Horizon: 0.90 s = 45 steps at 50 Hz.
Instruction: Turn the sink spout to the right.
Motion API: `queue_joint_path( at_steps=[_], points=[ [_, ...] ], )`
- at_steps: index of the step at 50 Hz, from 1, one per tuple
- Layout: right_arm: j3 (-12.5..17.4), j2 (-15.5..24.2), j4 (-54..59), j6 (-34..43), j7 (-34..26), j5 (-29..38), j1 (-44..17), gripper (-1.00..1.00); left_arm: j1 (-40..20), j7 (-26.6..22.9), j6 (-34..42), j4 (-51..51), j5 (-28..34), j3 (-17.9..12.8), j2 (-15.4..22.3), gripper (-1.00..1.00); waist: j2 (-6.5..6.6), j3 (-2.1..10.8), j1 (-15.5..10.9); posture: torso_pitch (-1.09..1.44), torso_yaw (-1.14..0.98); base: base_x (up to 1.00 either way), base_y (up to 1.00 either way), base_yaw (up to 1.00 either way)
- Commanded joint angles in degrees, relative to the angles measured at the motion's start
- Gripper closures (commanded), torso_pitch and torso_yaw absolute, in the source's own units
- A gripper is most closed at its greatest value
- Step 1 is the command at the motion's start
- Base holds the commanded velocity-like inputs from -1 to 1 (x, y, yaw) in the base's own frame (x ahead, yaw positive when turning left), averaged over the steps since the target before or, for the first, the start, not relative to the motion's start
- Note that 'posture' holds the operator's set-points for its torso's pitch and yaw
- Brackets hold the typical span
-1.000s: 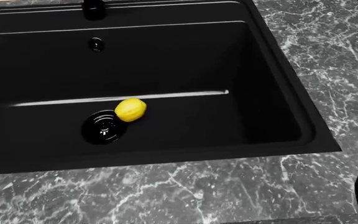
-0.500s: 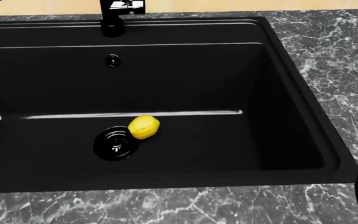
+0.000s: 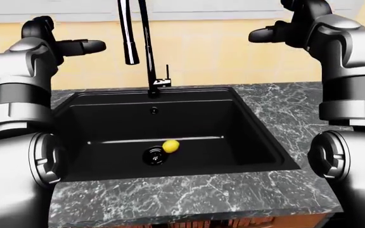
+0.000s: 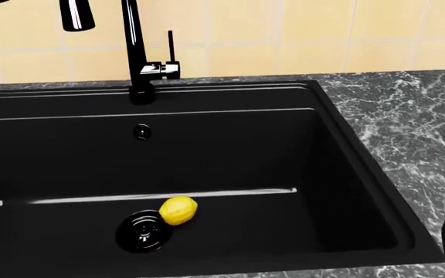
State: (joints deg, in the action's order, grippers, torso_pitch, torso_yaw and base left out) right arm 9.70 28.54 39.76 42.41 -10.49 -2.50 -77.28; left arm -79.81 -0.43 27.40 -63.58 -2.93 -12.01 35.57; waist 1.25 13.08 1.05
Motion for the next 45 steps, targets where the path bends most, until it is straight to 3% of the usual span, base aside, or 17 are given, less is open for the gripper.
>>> queue_joint_path(
  at_steps=[1,11,25,41,45],
  points=[
    [0.3,0.5,-1.8,-1.7,0.2,-0.2,-2.1,-1.0,-2.2,0.0,-1.7,2.2,-0.1,-0.1,0.6,-1.0,0.14,1.33,0.0,-0.38,0.0,0.0,0.0,0.0],
    [0.2,0.5,-2.0,-1.6,0.2,-0.3,-2.0,-1.0,-2.0,0.1,-1.8,2.1,0.0,0.1,0.3,-1.0,-0.12,4.03,-0.6,-0.47,0.0,0.0,0.0,0.0],
    [0.0,0.4,-0.5,-2.2,0.2,0.0,-3.1,-1.0,-2.1,-0.1,-2.5,1.8,0.1,0.0,0.1,-1.0,-0.54,6.51,-1.6,-0.59,0.0,0.0,0.0,0.0],
    [0.2,0.6,-1.5,-1.7,0.1,-0.2,-2.5,-1.0,-2.1,0.2,-3.2,1.4,0.6,0.3,-1.0,-1.0,-0.6,7.19,-2.2,-0.61,0.0,0.0,0.0,0.0],
    [0.2,0.6,-1.8,-1.4,0.1,-0.2,-2.5,-1.0,-3.0,1.8,-2.9,-2.5,0.3,-0.1,-1.8,-1.0,-0.61,7.4,-2.3,-0.61,0.0,0.0,0.0,0.0]
  ],
)
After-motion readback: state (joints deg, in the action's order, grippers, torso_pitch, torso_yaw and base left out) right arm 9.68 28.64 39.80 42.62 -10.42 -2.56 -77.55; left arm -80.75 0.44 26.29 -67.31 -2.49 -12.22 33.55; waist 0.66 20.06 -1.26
